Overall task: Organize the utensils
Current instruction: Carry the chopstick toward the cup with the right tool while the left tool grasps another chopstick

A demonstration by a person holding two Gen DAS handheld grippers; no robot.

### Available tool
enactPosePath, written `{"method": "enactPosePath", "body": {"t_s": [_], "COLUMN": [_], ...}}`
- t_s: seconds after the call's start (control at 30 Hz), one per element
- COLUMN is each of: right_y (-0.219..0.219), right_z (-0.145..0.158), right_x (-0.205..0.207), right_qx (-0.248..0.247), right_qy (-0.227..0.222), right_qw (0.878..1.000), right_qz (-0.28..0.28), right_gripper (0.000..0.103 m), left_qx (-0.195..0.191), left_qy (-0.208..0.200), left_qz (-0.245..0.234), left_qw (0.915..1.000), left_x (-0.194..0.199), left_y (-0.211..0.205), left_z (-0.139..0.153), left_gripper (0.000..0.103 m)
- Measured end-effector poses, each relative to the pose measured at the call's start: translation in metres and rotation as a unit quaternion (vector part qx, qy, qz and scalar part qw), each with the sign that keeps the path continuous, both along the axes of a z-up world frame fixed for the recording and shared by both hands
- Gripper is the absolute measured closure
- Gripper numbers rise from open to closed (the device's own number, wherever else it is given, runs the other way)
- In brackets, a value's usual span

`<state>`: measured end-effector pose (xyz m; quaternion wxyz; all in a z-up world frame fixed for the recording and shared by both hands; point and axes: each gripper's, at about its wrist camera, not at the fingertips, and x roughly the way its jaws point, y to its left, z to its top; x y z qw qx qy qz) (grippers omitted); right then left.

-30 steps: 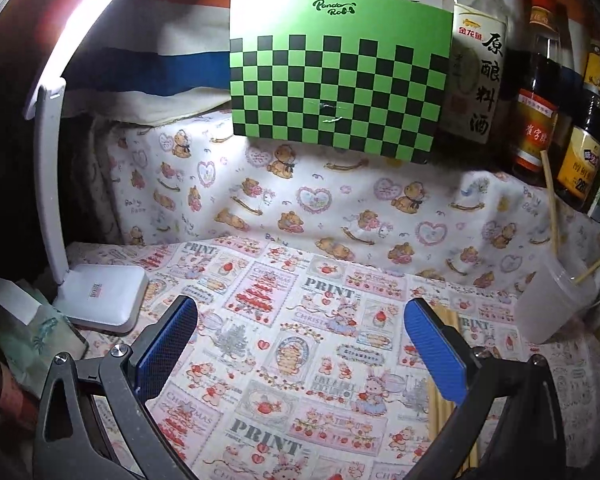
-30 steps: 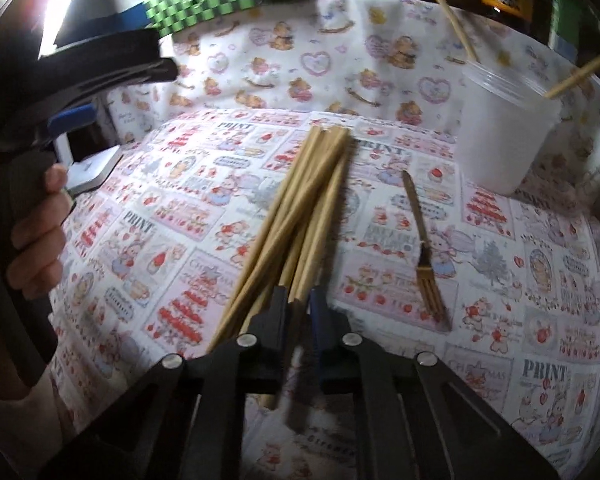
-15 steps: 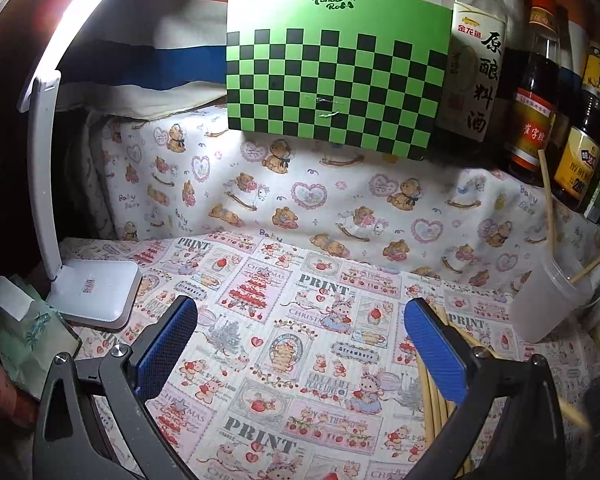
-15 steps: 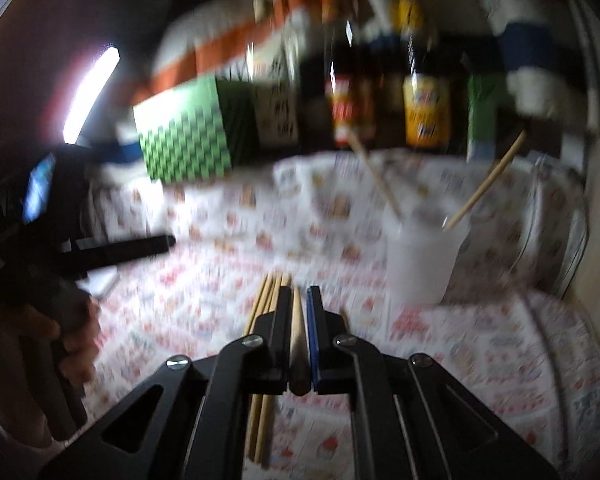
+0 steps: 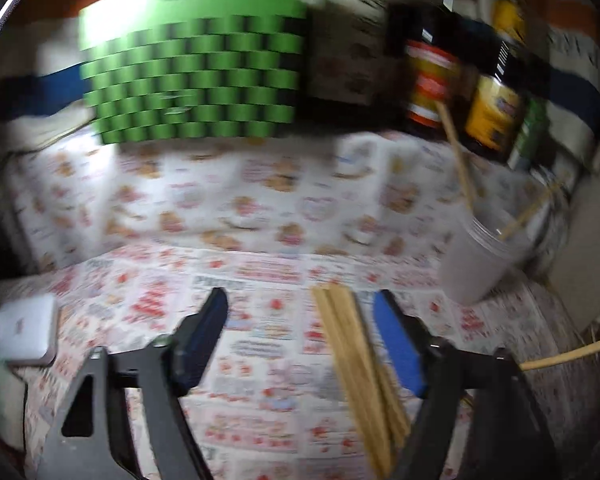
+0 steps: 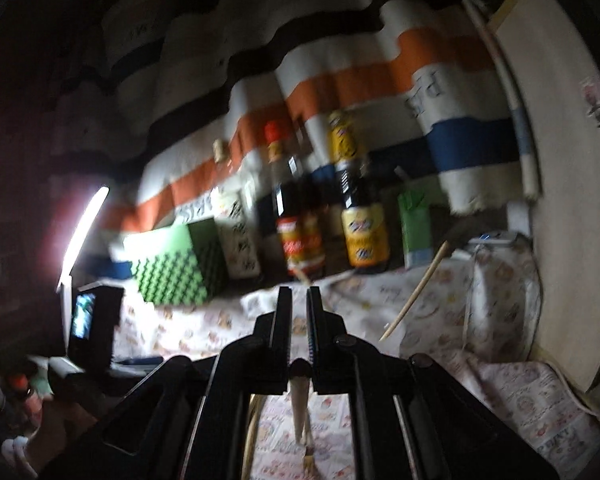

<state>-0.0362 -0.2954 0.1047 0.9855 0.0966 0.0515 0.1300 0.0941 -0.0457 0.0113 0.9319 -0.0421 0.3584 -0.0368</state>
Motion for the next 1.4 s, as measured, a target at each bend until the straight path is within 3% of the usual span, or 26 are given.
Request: {"method": "enactPosePath", "body": {"t_s": [0.13,0.27,0.57,0.67,0.77,1.17,1.27,1.4], "right_y": [-0.016,-0.028,-0.039,-0.037,-0.033,-0.029,-0.031,-0.031], "right_z": [0.007,0.012,0.013,0.012,0.012,0.011,0.011,0.011], "right_x": [-0.003,-0.007,-0.005,-0.004,-0.006,-0.005,-0.004,-0.003], "right_qx": [0.021,0.040,0.056,0.050,0.040,0.020,0.023,0.022], "right_qy": [-0.012,-0.019,-0.011,-0.009,-0.014,-0.020,-0.016,-0.017], "right_qw": [1.000,0.999,0.998,0.998,0.999,0.998,0.998,0.998], "right_qz": [-0.014,-0.020,-0.025,-0.022,-0.026,-0.050,-0.050,-0.052], "right_gripper": [0.097,0.097,0.097,0.097,0.097,0.097,0.097,0.097], "left_qx": [0.014,-0.008,0.023,0.023,0.047,0.053,0.040,0.007], "left_qy": [0.071,0.123,0.175,0.178,0.175,0.185,0.162,0.102], "left_qz": [-0.036,-0.053,-0.041,-0.049,-0.047,-0.051,-0.047,-0.068], "left_qw": [0.9967,0.9910,0.9835,0.9826,0.9823,0.9799,0.9849,0.9924], "left_x": [0.029,0.059,0.099,0.103,0.104,0.099,0.088,0.065], "left_y": [-0.032,-0.049,-0.056,-0.057,-0.060,-0.072,-0.065,-0.065], "left_z": [-0.009,-0.025,-0.047,-0.049,-0.054,-0.059,-0.035,0.021], "left_gripper": [0.061,0.079,0.085,0.088,0.096,0.096,0.097,0.097]}}
